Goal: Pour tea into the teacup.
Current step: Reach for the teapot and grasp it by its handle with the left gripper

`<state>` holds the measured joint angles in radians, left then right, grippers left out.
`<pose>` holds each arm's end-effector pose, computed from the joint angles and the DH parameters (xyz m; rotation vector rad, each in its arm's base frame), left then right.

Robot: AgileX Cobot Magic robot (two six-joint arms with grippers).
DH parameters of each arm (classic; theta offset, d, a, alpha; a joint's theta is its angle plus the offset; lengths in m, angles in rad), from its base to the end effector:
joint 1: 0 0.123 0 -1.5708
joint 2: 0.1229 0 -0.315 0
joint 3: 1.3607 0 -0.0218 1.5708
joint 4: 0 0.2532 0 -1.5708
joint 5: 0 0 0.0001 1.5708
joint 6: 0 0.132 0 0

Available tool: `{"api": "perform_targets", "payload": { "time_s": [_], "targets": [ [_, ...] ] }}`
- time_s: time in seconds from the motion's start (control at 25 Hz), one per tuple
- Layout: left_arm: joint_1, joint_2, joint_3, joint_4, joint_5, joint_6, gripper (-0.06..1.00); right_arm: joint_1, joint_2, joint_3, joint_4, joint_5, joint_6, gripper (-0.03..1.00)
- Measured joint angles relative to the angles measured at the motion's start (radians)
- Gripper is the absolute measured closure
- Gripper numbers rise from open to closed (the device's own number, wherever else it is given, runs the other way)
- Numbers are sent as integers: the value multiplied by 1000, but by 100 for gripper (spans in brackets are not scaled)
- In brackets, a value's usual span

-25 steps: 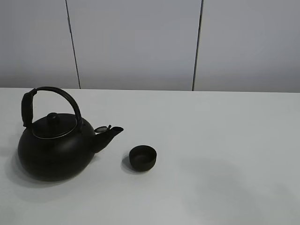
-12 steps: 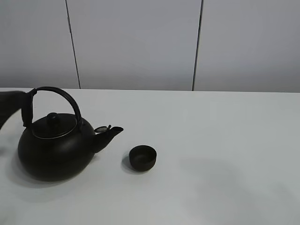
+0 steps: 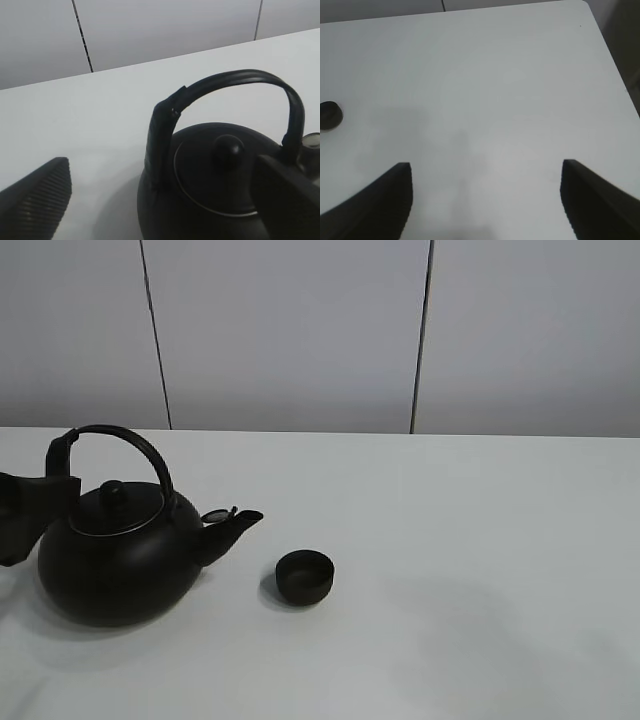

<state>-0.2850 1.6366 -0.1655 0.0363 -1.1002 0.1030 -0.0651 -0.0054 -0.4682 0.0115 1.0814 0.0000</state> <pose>0.2427 -0.0756 0.1506 0.3951 1.8146 -0.1451 0.0045 0.0010 0.2473 0.0676 2.0904 -0.0256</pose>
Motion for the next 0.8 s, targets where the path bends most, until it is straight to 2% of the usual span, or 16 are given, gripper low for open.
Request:
{"api": "perform_targets", "payload": {
  "time_s": [0.24, 0.48, 0.8],
  "targets": [
    [0, 72, -54, -6, -32, -9, 25, 0, 0, 0, 0, 0, 0, 41],
    [0, 90, -77, -72, -37, -12, 25, 0, 0, 0, 0, 0, 0, 41],
    [0, 157, -100, -79, -39, -14, 25, 0, 0, 0, 0, 0, 0, 41]
  ]
}}
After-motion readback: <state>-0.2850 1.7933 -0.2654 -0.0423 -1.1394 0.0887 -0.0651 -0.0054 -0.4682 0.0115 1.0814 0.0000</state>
